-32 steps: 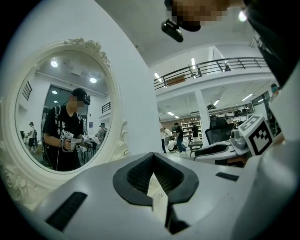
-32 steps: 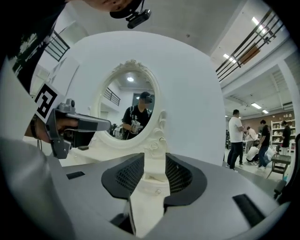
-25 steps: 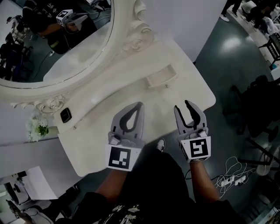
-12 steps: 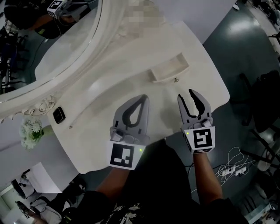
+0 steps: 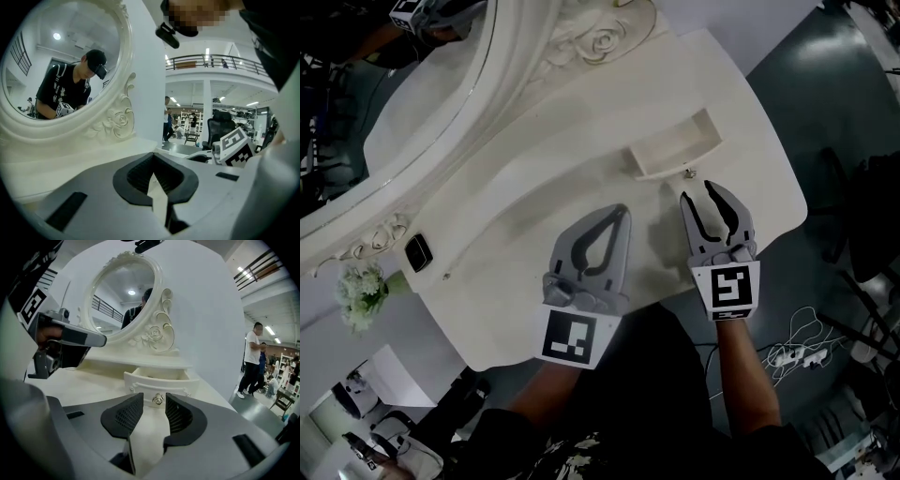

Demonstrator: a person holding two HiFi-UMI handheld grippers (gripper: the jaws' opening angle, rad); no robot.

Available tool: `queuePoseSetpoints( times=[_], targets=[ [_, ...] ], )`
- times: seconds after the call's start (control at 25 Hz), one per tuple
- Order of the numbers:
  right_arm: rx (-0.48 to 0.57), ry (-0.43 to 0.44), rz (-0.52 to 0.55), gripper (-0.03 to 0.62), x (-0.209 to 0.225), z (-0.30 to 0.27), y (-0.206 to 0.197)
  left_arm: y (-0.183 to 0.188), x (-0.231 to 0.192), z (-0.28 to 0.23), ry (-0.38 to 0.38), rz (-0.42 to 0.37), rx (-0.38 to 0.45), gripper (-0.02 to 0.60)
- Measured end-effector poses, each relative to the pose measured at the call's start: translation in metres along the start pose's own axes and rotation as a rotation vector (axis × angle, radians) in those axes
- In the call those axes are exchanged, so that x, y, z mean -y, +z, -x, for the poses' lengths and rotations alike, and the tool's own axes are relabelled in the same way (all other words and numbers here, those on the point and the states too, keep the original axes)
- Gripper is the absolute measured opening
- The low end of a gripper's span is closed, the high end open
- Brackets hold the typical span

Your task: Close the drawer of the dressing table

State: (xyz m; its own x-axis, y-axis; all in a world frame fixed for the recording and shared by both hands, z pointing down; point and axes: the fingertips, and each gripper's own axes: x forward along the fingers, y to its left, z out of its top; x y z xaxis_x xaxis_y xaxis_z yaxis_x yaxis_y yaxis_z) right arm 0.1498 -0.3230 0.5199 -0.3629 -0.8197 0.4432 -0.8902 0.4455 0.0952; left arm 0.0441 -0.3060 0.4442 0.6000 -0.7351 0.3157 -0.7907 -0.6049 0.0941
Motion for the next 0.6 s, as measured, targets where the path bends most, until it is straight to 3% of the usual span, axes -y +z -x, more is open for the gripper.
queuePoseSetpoints(
  times=[0.6],
  targets=[
    [-0.059, 0.006, -0.001, 0.11, 0.007, -0.028, -0.012, -0.02, -0.014, -0.021, -0.019, 0.033, -0.048, 0.002]
  ],
)
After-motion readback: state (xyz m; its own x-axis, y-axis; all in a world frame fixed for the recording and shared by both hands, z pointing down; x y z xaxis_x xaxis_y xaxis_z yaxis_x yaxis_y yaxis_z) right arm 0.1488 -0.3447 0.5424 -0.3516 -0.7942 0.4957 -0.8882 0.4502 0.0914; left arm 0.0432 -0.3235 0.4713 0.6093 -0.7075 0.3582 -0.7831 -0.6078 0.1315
